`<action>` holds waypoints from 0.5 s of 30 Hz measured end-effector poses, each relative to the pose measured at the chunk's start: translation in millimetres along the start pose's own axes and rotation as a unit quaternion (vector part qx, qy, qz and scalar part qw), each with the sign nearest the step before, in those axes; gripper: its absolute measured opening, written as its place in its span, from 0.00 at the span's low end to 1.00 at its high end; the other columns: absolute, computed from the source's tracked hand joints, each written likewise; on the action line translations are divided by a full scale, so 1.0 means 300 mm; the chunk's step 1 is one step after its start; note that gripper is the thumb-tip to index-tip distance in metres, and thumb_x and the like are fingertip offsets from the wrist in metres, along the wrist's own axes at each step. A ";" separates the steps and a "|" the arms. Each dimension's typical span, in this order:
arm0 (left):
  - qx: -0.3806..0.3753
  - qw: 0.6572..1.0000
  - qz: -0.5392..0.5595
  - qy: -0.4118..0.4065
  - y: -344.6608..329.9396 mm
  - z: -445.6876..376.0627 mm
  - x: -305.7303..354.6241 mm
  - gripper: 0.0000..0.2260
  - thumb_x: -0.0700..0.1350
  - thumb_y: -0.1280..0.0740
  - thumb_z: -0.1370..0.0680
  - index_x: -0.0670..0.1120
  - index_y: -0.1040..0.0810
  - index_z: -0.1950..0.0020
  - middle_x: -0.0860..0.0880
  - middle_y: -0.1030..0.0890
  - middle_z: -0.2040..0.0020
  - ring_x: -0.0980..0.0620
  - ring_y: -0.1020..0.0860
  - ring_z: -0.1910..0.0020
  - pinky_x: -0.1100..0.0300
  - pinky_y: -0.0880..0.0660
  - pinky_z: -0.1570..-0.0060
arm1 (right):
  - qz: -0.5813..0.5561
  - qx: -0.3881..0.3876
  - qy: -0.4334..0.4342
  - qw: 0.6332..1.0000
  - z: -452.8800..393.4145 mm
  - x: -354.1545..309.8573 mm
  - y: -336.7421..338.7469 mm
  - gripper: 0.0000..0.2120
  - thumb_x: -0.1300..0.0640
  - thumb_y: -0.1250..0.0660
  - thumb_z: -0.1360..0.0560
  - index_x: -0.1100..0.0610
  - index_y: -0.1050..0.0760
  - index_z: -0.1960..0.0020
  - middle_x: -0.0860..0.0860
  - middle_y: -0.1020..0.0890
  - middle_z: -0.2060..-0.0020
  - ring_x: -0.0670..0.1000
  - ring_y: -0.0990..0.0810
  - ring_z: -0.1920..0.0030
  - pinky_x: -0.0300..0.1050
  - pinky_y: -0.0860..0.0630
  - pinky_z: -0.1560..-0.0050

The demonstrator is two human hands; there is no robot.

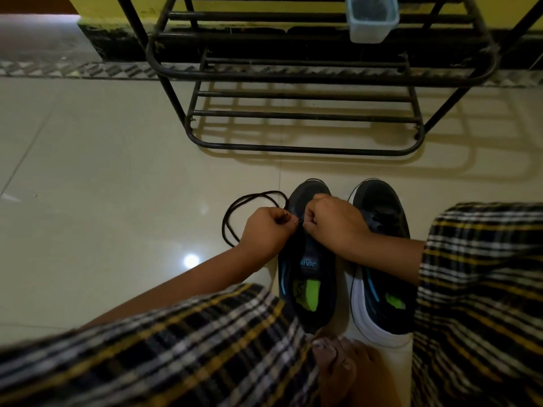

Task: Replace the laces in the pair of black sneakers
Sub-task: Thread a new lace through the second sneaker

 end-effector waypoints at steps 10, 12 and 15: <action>0.004 0.999 -0.047 -0.022 0.010 -0.003 0.003 0.06 0.42 0.32 0.24 0.41 0.18 0.52 0.44 0.17 0.55 0.49 0.19 0.54 0.51 0.22 0.48 | 0.052 0.011 0.012 0.998 0.005 -0.003 0.007 0.10 0.53 0.38 0.22 0.57 0.23 0.46 0.54 0.25 0.45 0.55 0.23 0.48 0.45 0.31 0.56; 0.004 0.998 -0.057 -0.028 0.008 -0.005 0.002 0.07 0.43 0.32 0.24 0.40 0.18 0.51 0.43 0.17 0.55 0.49 0.19 0.54 0.50 0.22 0.48 | 0.053 0.011 0.016 0.998 0.007 -0.001 0.009 0.11 0.52 0.37 0.23 0.57 0.23 0.46 0.54 0.25 0.45 0.55 0.23 0.48 0.45 0.31 0.54; 0.007 0.997 -0.065 -0.035 0.007 -0.004 0.002 0.07 0.43 0.33 0.23 0.40 0.17 0.51 0.43 0.16 0.55 0.49 0.19 0.54 0.51 0.22 0.48 | 0.048 0.001 0.015 0.999 0.006 -0.001 0.011 0.10 0.52 0.36 0.23 0.56 0.23 0.48 0.53 0.25 0.46 0.54 0.23 0.47 0.43 0.32 0.55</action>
Point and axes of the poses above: each hand's wrist, its own z-axis away from the middle knuckle, its own y-axis out of the back of the hand, x = y × z, the point moved 1 cm from there along -z, towards the middle knuckle
